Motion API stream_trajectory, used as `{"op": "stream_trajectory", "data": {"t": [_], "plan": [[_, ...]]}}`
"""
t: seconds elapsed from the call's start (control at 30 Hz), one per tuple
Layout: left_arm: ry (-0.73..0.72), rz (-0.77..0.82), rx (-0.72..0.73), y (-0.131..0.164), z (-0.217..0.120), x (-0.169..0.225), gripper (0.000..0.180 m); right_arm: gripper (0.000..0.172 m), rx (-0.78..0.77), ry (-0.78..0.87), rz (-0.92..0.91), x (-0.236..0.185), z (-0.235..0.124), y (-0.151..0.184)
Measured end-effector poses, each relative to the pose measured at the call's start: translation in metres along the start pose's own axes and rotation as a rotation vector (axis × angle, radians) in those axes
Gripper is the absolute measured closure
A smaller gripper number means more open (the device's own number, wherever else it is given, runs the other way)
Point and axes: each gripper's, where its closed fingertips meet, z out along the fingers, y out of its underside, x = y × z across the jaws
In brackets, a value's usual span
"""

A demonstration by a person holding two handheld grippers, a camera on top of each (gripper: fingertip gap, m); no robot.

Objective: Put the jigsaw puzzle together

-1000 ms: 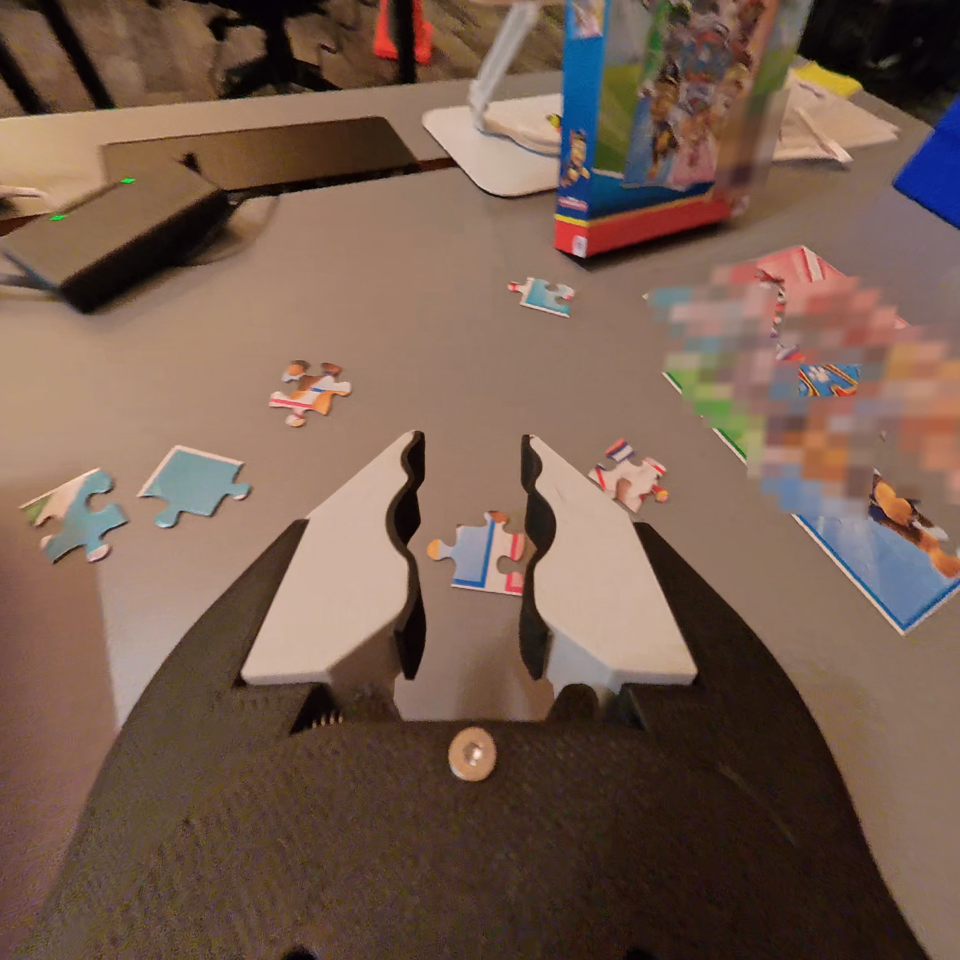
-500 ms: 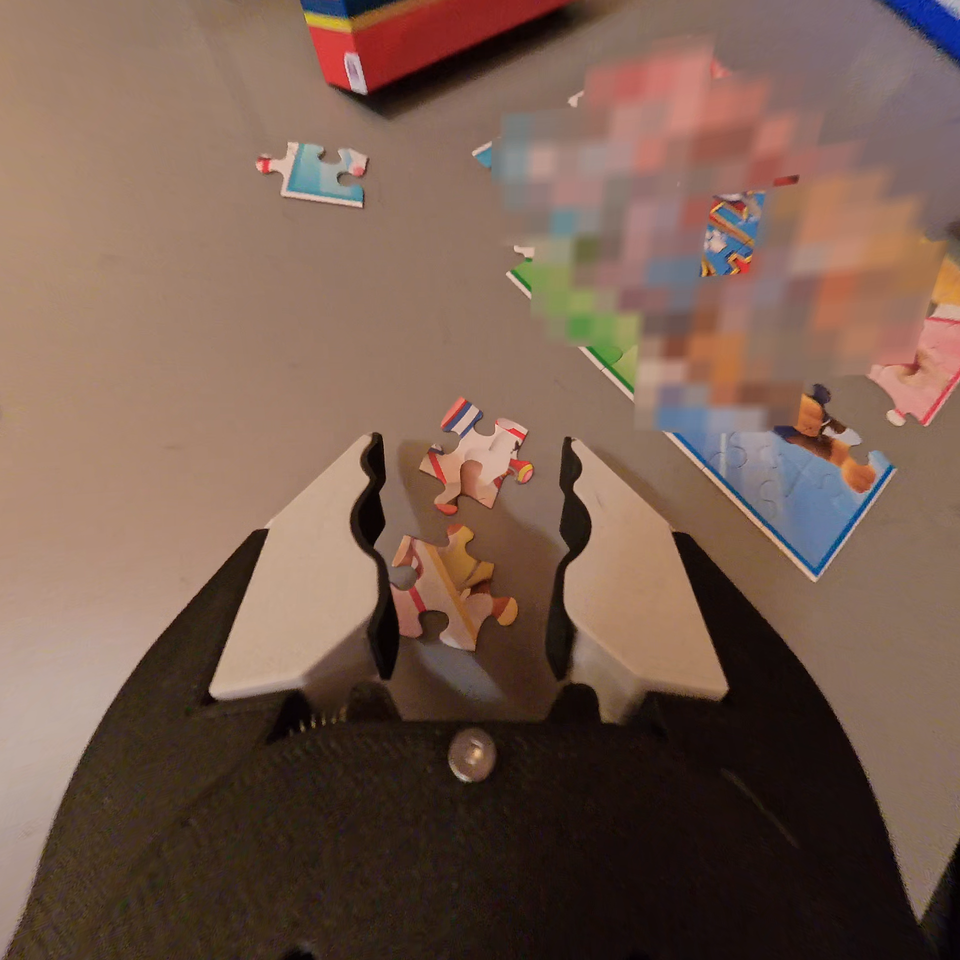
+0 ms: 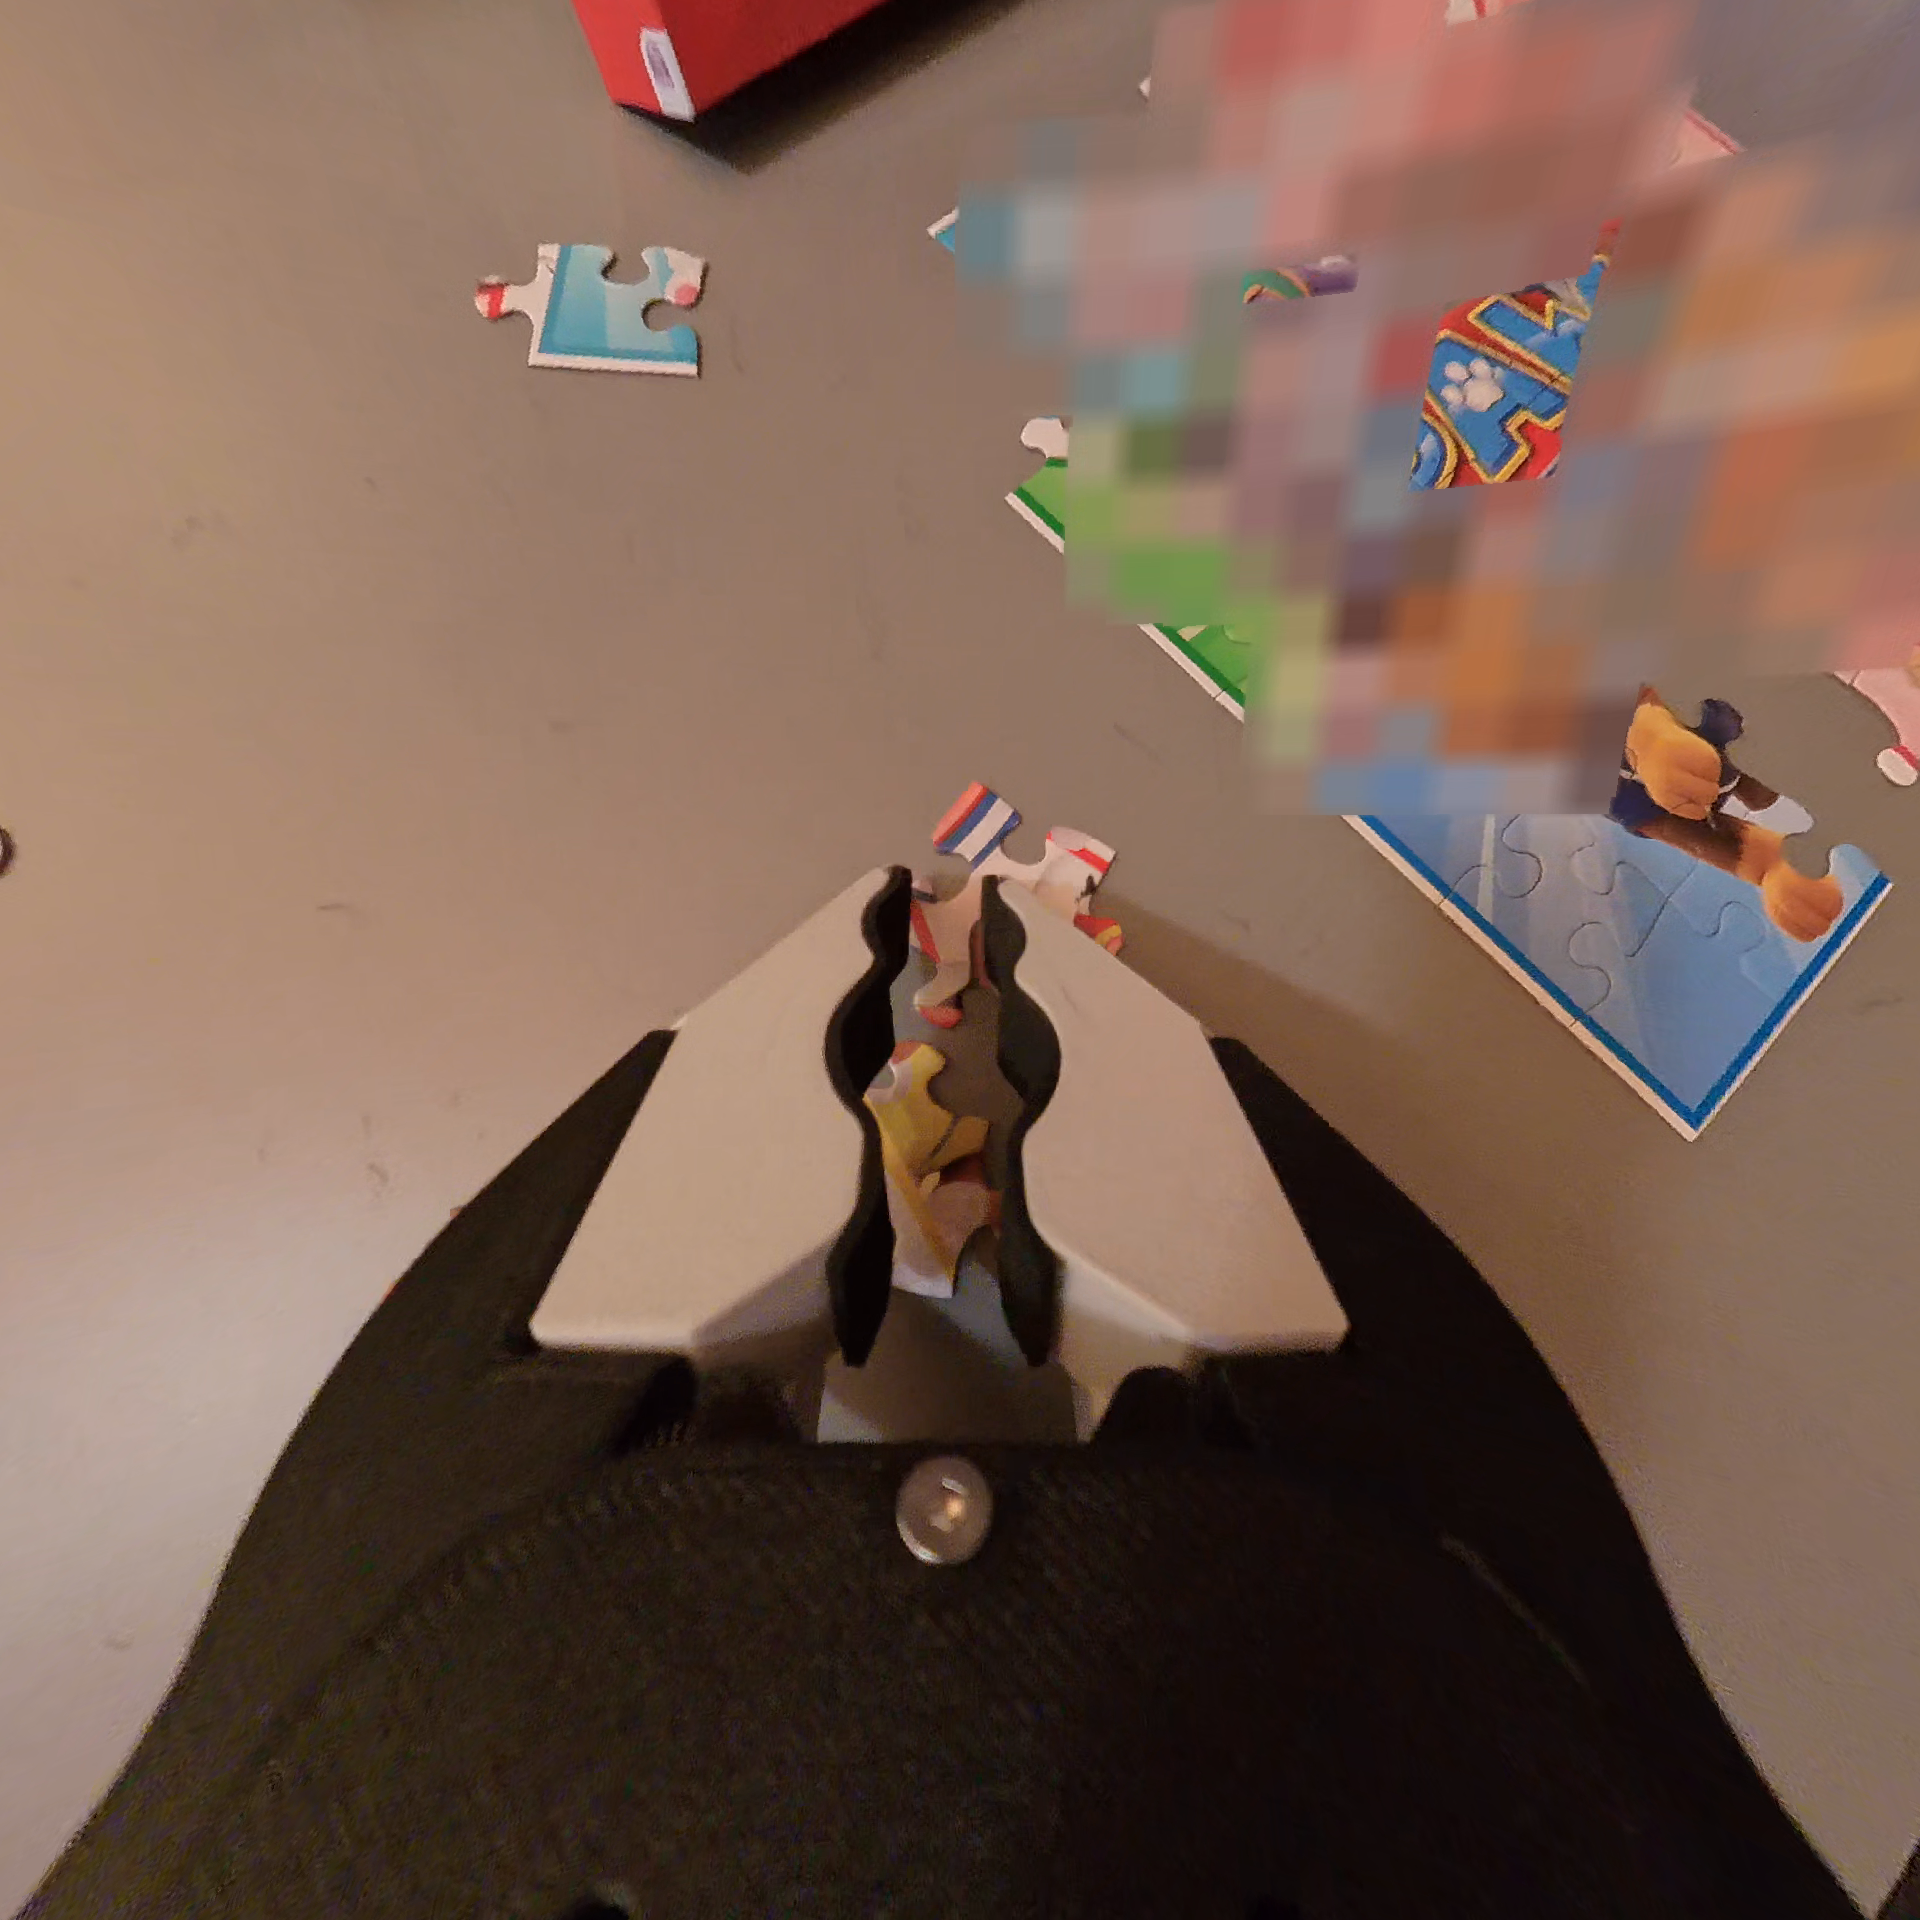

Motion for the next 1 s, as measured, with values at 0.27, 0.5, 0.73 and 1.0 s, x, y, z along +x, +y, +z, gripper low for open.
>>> {"op": "stream_trajectory", "data": {"t": [0.27,0.5,0.73,1.0], "plan": [[0.010,0.012,-0.045,0.011,0.003,0.000,0.115,0.172,0.000,-0.001,-0.002,0.000,0.000,0.000],[0.086,0.050,-0.110,0.020,-0.008,0.017,0.124,0.172,-0.002,-0.002,-0.004,0.000,0.000,0.000],[0.260,0.095,-0.142,0.025,-0.021,0.050,0.151,0.172,-0.003,-0.001,-0.005,-0.001,0.000,0.000],[0.089,0.099,-0.091,0.016,-0.010,0.022,0.123,0.172,-0.003,-0.001,-0.007,-0.001,0.000,0.000]]}}
